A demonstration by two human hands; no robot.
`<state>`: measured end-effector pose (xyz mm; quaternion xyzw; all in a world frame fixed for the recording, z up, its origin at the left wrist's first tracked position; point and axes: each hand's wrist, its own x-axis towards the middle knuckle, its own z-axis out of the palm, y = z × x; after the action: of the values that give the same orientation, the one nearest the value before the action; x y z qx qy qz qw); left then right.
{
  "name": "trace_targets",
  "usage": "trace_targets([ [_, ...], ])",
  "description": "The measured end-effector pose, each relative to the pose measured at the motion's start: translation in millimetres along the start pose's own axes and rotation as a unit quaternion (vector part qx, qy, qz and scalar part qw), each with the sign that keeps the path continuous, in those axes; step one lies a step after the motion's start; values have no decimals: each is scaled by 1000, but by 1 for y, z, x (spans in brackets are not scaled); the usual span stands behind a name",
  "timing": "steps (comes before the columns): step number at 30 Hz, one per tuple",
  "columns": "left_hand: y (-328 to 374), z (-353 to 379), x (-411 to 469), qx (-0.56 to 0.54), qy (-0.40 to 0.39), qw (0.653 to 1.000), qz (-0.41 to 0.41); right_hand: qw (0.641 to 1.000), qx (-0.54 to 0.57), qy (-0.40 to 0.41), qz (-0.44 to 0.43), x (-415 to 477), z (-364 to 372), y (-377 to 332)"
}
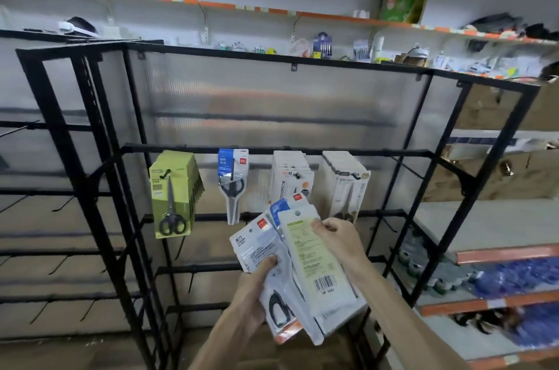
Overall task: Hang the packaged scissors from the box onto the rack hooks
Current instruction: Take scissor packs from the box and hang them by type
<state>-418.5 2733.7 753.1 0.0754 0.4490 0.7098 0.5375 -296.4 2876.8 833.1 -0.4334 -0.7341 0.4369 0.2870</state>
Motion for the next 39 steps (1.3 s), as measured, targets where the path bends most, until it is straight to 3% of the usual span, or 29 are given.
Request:
trace_targets([
  [5, 7, -19, 9, 12, 2, 1000, -2, 999, -11, 32, 0, 7, 19, -5],
  [10, 26, -29, 20, 8, 23, 1000, -9, 991, 113, 22, 74, 23, 23, -7],
  [16, 44, -29, 31, 77, 66, 994, 38, 982, 159, 12, 106, 29, 28, -9],
  [20, 41, -32, 35, 63, 63, 996, 29, 979, 181, 3, 98, 32, 27, -9],
  [24, 40, -34, 36, 33, 51, 998, 23, 983, 174, 39, 34, 25, 18, -28],
  [27, 42, -37, 38, 21, 44, 998, 31, 987, 104, 104, -71, 18, 7, -54],
  [29, 42, -35, 38, 19, 47, 998, 32, 977, -7, 158, -146, 11, 2, -74],
  [31, 40, -33, 38, 11, 52, 998, 33, 951, -177, 163, -196, 5, 8, -85],
  [33, 37, -32, 37, 5, 63, 998, 28, 895, -351, 134, -240, -6, 32, -83],
  [36, 28, -28, 34, 2, 61, 998, 26, 846, -469, 51, -250, -26, 89, -55],
  [39, 23, -30, 31, -25, 73, 997, 22, 889, -430, -8, -159, -32, 116, -36],
])
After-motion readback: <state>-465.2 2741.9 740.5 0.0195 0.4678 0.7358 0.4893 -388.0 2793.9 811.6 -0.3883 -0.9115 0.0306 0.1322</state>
